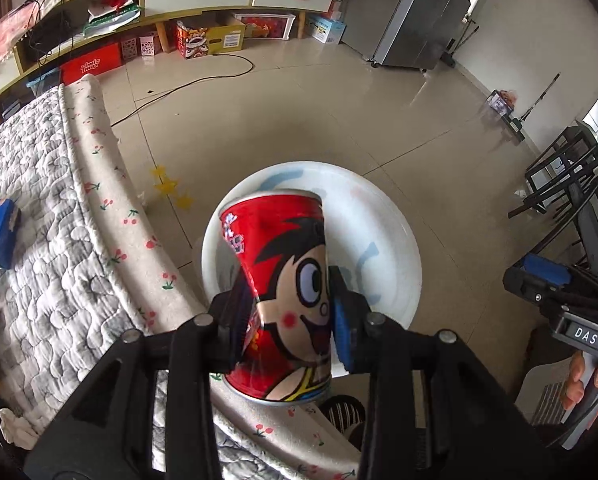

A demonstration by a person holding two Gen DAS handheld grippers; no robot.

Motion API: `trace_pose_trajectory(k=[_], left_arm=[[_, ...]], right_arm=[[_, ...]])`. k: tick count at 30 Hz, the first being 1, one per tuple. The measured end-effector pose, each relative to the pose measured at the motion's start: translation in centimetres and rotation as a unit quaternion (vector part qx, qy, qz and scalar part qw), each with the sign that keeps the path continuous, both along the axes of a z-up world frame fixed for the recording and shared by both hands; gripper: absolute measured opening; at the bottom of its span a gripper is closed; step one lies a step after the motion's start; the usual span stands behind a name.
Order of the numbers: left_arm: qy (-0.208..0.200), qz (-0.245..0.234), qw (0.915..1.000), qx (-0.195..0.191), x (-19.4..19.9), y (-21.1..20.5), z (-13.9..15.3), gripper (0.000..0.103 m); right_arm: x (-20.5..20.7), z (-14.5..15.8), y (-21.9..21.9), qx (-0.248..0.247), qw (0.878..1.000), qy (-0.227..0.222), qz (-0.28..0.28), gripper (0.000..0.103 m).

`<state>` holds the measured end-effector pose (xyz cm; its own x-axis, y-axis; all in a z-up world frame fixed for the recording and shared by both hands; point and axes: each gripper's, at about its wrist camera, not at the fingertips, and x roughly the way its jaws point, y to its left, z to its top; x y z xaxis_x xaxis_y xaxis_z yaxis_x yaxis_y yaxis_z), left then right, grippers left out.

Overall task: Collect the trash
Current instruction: 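Drop the milk carton into the white bucket while the left tool carries the red can over, then release the red can from the left tool into the white bucket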

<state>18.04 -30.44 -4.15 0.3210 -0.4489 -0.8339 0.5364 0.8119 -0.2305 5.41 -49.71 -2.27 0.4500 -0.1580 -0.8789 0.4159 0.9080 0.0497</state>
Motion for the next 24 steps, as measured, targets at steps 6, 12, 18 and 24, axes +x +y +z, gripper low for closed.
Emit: trace_pose_trajectory(k=[6, 12, 18, 24], left_arm=[[-0.011, 0.045, 0.9989, 0.009, -0.1, 2.4, 1.0, 0.087], [-0.02, 0.076, 0.9967, 0.022, -0.8, 7.3, 2.0, 0.095], [-0.021, 0.108, 0.9935, 0.03, -1.6, 12.9, 2.9, 0.098], [-0.025, 0.142, 0.9891, 0.028, -2.7, 18.7, 4.1, 0.101]], right_arm=[[0.5, 0.5, 0.9, -0.004, 1.0, -0.007, 0.006, 0.071], [1.4, 1.1, 2.8, -0.008, 1.0, -0.011, 0.025, 0.074], [2.8, 1.7, 5.8, -0.02, 0.998, -0.013, 0.059, 0.075], [4.3, 2.0, 9.8, -0.036, 0.995, -0.008, 0.093, 0.077]])
